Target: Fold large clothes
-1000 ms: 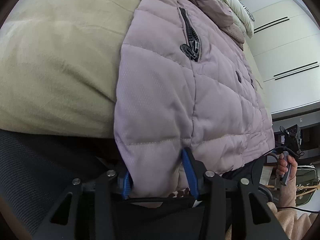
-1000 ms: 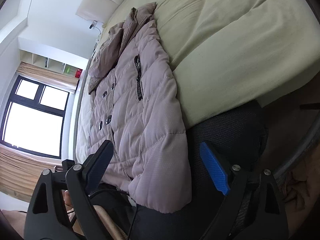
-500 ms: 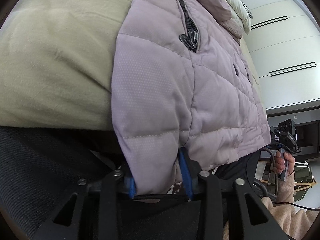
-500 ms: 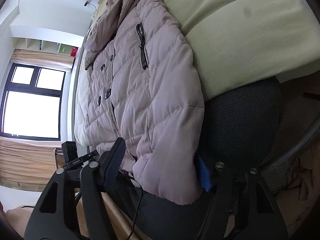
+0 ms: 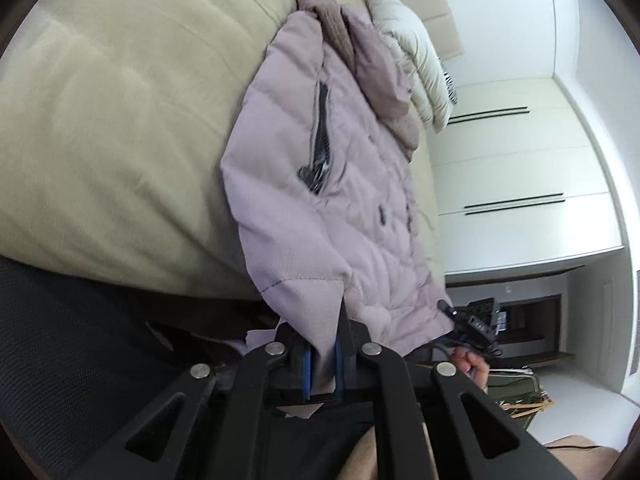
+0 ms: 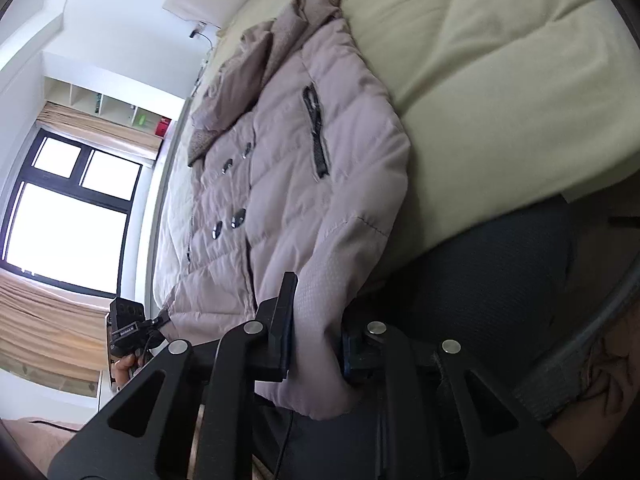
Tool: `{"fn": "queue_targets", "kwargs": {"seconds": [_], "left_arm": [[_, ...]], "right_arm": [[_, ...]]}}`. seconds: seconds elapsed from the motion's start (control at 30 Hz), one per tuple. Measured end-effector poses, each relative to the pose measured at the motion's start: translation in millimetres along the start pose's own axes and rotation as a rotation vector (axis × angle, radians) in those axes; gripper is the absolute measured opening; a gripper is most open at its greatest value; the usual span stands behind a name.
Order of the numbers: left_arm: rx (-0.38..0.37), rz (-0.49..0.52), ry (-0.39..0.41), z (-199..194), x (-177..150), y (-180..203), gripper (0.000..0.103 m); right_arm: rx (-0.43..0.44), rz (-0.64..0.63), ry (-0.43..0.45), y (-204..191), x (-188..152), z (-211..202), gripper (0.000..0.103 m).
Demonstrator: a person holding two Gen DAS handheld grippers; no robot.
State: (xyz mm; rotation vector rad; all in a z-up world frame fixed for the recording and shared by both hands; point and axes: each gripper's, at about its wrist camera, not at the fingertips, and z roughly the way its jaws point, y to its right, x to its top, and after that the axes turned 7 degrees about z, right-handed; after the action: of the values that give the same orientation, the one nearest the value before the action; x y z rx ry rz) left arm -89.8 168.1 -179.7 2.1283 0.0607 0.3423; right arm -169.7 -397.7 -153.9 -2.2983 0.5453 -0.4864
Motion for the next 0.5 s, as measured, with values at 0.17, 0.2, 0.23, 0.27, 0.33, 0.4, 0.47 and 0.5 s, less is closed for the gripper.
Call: {"fn": "queue_targets", "kwargs": {"seconds": [0.17,0.2,0.23,0.27,0.33,0.4,0.47,0.5], "left_arm": [[-0.117,0.004,0.098,-16,30,17,0.009],[-0.138,0.000,0.118,-18,36,20,0.009],[-0.156,-0.009,0.137,-20,43,22,0.009],[-0.173,-0.015,0.157,-22,49,25,0.009],[-0.199,-0.029,0.203,-26,64,28,0.009],[-0.247,-0.063,0.256,-32,81,25,0.006],[-0.284,-0.089,0.305,-38,96,24,0.003],[-0.287,-0.089,0.328,-43,104,25,0.000]], "right_arm": [[0.065,-0.066,0.080,-36,23,-7,0.014],[0.079,-0.079,0.094,-41,29,-11,0.014],[0.088,-0.094,0.112,-48,35,-14,0.014],[0.099,-0.109,0.130,-56,42,-16,0.014],[0.123,-0.123,0.164,-66,56,-23,0.014],[0.147,-0.123,0.192,-73,72,-25,0.014],[0.163,-0.119,0.215,-80,86,-28,0.014],[0.164,-0.122,0.226,-84,92,-28,0.014]]}}
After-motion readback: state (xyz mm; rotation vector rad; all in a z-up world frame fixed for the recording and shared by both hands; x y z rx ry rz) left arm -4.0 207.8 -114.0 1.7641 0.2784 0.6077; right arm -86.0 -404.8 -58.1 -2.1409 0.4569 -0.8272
